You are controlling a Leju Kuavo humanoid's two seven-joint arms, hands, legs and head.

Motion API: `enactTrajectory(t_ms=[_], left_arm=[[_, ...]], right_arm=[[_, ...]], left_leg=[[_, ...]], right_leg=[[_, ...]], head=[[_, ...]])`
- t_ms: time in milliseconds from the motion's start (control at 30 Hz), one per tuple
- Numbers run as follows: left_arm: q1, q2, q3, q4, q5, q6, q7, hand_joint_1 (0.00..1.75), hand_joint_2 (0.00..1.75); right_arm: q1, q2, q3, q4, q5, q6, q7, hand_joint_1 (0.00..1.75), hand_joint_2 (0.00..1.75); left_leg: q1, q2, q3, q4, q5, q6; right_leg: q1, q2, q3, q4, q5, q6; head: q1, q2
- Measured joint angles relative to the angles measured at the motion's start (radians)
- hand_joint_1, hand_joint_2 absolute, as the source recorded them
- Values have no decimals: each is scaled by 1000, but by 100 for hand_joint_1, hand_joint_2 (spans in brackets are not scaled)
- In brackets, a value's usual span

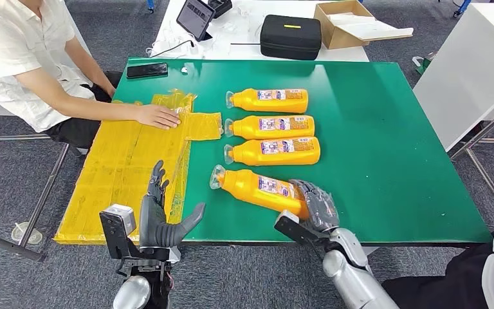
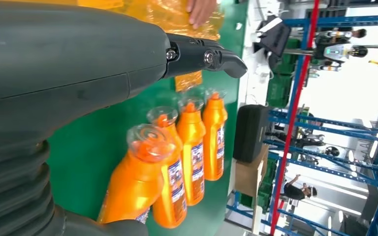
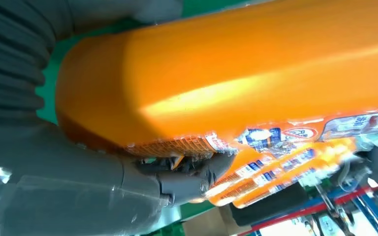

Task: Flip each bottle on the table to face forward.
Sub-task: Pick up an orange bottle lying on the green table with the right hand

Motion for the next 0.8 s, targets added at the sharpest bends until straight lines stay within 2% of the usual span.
enactTrajectory(t_ms=[167,367,567,633,800], left_arm=[[18,0,1,-2,87,-4,-2,0,175],[23,0,1,-4,114,-9,0,0,175],[36,5,0,-20,240,-50,18,0,175],[37,9,-2,-23,270,-87,31,0,175],[23,17,-28,-12,303,-200,61,0,175]], right_arm=[[68,48,-42,-85,-72,-80,-61,175,175],[92,75,-65,-132,-87,-97,-75,175,175],[107,113,-80,-176,-152,-174,-142,175,175],[103,130,-76,-185,-179,-149,-154,175,175],[65,166,-22,-177,-229,-21,-166,175,175]], left_leg=[[0,0,-5,0,0,0],[0,-1,-7,0,0,0],[0,0,-8,0,0,0],[0,0,-8,0,0,0],[0,0,-9,0,1,0]], right_leg=[[0,0,-4,0,0,0],[-1,0,-6,0,0,0],[0,0,-7,0,0,0],[0,0,-8,0,0,0],[0,0,-8,0,0,0]], head=[[0,0],[0,0],[0,0],[0,0],[0,0]])
